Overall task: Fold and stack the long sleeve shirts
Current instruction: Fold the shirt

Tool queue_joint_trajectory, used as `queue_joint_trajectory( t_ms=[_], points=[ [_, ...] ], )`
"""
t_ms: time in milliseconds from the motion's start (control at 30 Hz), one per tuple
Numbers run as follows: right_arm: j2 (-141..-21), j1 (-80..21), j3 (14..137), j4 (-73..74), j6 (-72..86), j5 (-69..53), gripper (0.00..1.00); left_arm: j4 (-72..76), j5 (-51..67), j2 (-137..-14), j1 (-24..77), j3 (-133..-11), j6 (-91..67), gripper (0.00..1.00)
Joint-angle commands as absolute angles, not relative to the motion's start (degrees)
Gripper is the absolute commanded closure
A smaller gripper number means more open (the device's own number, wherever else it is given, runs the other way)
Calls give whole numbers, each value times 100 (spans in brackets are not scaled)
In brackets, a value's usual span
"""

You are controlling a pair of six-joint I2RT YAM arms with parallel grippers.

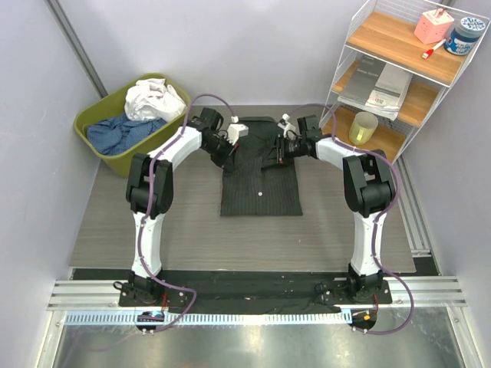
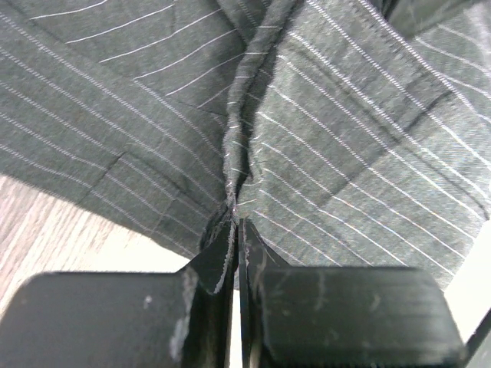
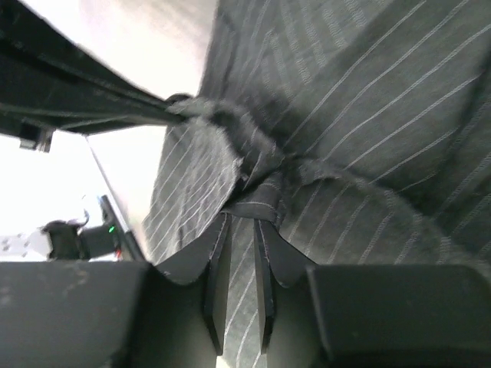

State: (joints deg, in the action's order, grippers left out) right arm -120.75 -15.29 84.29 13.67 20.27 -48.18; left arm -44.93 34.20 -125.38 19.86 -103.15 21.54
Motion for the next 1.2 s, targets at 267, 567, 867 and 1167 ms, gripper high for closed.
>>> queue_joint_trajectory(
  t_ms=[267,567,867,1167],
  points=[
    [-12568,-1529,8806,2206,1292,-3034,78,-4061,2515,-12665,1986,-10749,1960,99],
    [-12393,-1468,8921,2241,1186,-2882,73,-3735,2354,-12516,1864,-10662,1644,62],
    [-12173,-1424,8903,2074,1564,-3445,70,-3023,5252,-11338,1915,-9677,142,45],
    [-12287,-1108,8965,1995,1977,-3823,69,-2409,5467,-12022,2294,-9465,-1221,59]
  ],
)
